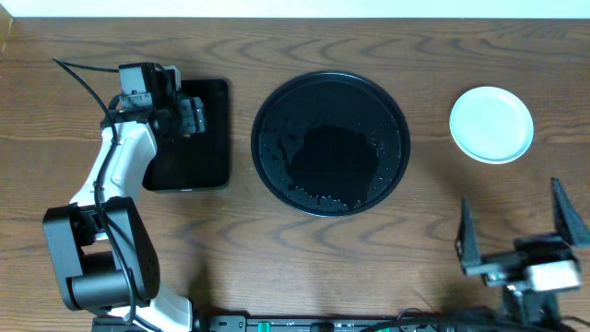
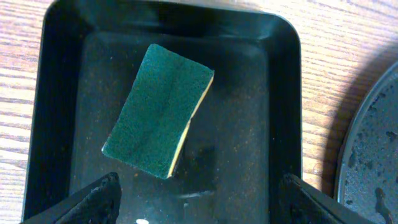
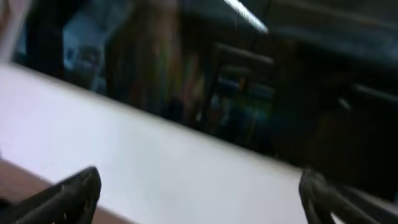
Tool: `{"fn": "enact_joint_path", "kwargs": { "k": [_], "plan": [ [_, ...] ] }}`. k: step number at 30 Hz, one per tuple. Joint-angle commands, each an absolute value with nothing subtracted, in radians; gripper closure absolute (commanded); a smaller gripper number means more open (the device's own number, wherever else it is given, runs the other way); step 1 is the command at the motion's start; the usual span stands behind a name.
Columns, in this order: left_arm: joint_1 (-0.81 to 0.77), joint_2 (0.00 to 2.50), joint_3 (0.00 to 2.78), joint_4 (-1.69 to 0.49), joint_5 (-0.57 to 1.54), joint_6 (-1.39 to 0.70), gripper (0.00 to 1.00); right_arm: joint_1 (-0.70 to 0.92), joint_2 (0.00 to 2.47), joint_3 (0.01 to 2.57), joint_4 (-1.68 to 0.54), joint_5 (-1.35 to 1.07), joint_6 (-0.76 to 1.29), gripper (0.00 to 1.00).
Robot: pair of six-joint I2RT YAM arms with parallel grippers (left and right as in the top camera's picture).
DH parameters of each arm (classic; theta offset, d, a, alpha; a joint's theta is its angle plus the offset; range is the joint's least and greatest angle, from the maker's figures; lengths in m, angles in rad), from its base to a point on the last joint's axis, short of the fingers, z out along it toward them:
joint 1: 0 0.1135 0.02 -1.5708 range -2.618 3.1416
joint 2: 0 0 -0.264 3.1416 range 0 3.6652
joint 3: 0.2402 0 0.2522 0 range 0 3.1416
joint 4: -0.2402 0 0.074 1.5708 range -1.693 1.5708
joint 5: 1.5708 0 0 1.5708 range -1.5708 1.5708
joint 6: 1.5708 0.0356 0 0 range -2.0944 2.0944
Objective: Clean dirty plates on tray and stack at the side
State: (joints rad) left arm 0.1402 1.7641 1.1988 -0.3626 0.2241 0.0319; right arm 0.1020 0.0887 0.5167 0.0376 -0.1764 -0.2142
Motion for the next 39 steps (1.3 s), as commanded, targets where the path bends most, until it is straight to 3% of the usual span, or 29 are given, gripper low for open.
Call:
{"fn": "enact_joint_path", "kwargs": {
  "k": [1,9,19,39],
  "plan": [
    [0.142,1.773,1.189,-0.366,0.215,0.041,0.19,0.077,0.022,0.311,0.142,-0.119,-0.096,0.01],
    [0.142,1.773,1.189,-0.366,0.215,0.041,0.19,0.072,0.005,0.002,0.286,-0.076,-0.039,0.01],
    [0.142,1.773,1.189,-0.366,0.215,0.041,0.19,0.072,0.005,0.006,-0.079,0.011,-0.118,0.01],
    [0.142,1.773,1.189,-0.366,0.215,0.041,0.19,0.045,0.005,0.006,-0.075,0.01,-0.128,0.01]
  ]
}}
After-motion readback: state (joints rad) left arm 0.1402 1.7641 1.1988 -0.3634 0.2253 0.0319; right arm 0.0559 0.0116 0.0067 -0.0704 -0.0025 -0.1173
